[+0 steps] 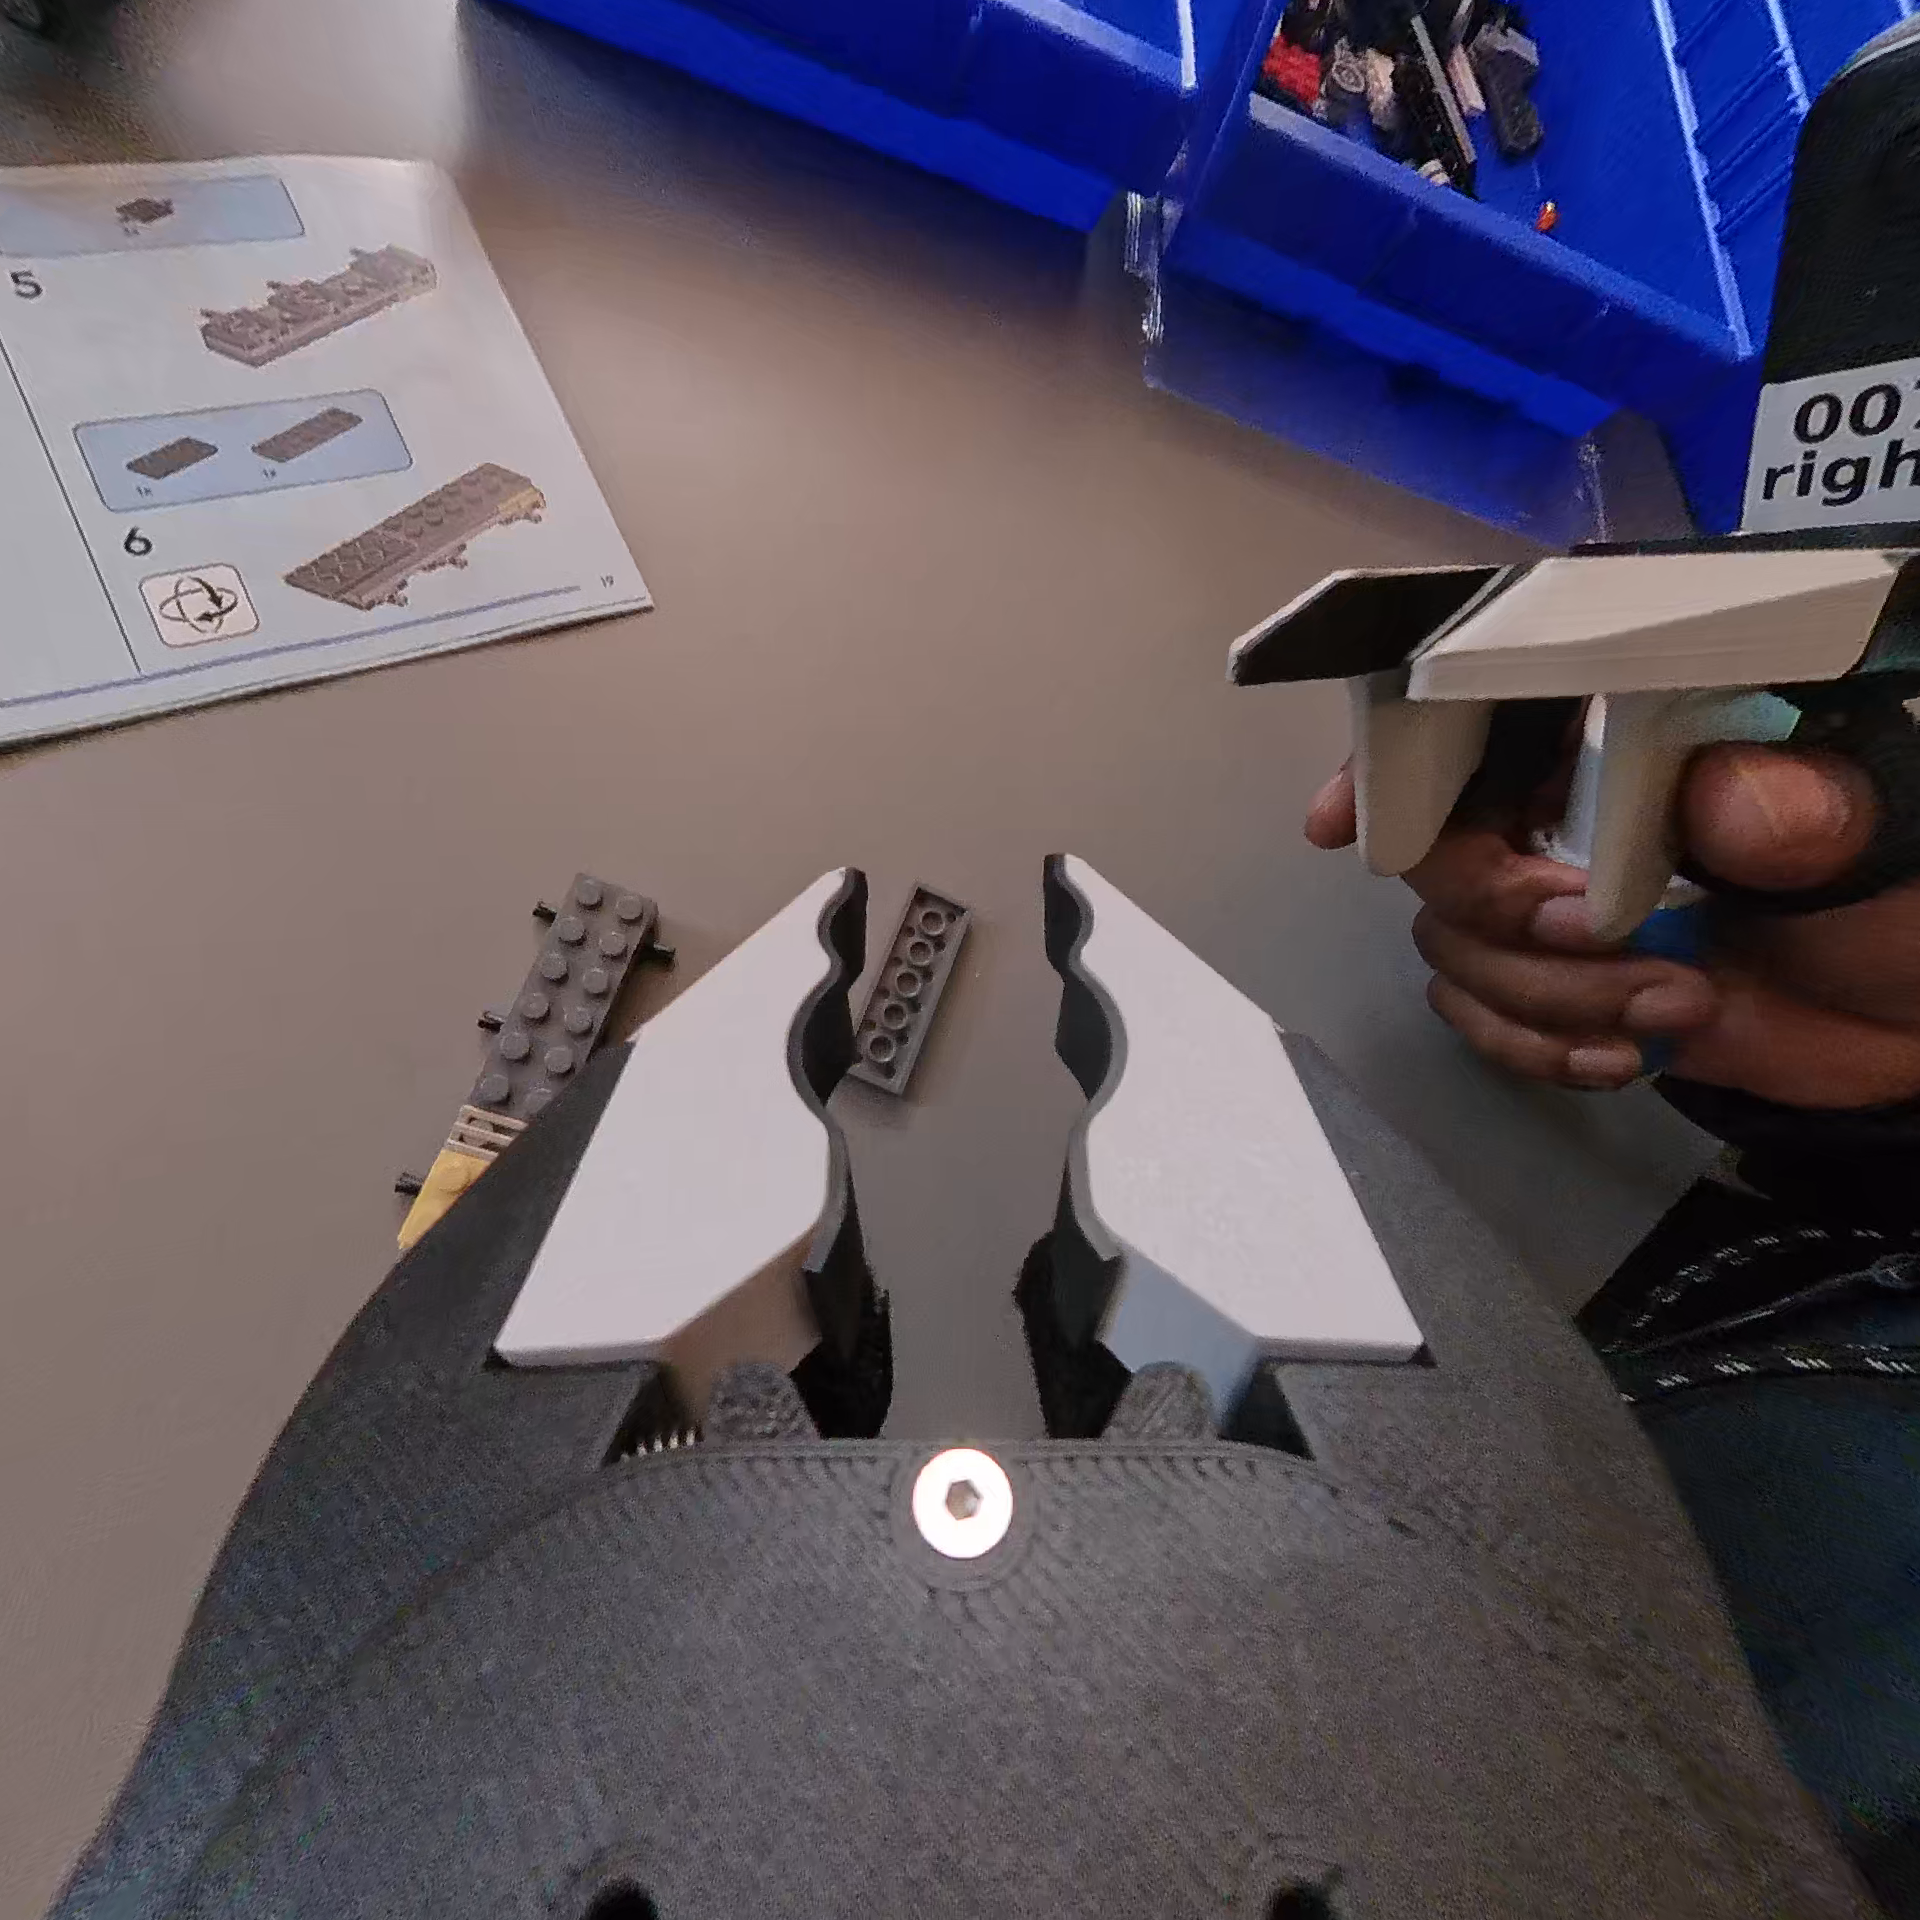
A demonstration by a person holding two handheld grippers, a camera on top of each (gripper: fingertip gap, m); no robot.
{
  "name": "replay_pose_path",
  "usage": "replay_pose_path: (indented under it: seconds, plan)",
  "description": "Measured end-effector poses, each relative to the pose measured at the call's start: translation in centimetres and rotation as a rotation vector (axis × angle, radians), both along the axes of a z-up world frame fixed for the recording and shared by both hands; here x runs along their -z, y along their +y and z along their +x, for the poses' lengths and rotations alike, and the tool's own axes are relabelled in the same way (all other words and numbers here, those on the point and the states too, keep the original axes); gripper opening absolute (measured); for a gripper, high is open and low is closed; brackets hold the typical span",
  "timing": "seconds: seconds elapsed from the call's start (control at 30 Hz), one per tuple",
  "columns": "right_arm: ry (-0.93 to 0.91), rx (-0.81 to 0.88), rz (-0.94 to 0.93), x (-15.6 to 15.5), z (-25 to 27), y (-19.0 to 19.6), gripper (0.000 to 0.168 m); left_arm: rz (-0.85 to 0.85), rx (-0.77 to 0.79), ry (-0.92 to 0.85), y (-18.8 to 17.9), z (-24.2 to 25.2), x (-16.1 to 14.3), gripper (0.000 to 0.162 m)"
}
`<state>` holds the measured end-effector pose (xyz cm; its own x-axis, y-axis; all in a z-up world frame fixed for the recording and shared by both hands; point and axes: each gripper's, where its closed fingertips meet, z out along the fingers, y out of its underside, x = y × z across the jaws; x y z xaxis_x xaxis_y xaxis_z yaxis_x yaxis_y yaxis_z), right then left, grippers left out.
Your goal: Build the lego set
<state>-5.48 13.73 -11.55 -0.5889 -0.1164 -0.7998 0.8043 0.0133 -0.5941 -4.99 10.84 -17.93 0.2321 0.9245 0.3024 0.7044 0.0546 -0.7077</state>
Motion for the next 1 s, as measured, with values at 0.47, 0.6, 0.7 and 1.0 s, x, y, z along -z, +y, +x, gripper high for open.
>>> replay_pose_path:
  seconds: [0.47, 0.6, 0.7, 1.0]
  plan:
    - [-0.017, 0.028, -0.025, -0.5, -1.1, 0.9, 0.025, -0.021, 0.042, 0.008, 1.5, -1.7, -0.2, 0.035]
    - [-0.021, 0.027, -0.028, -0.6, -1.1, 0.9, 0.025, -0.036, 0.052, 0.021, 1.4, -1.9, -0.6, 0.035]
    - [-0.02, 0.026, -0.028, -0.6, -1.1, 1.0, 0.025, -0.036, 0.044, 0.025, 1.0, -1.9, -0.7, 0.035]
    - [-0.031, 0.007, -0.024, -0.3, -0.6, 0.6, 0.025, -0.021, 0.012, 0.035, 0.1, -1.3, -0.5, 0.035]
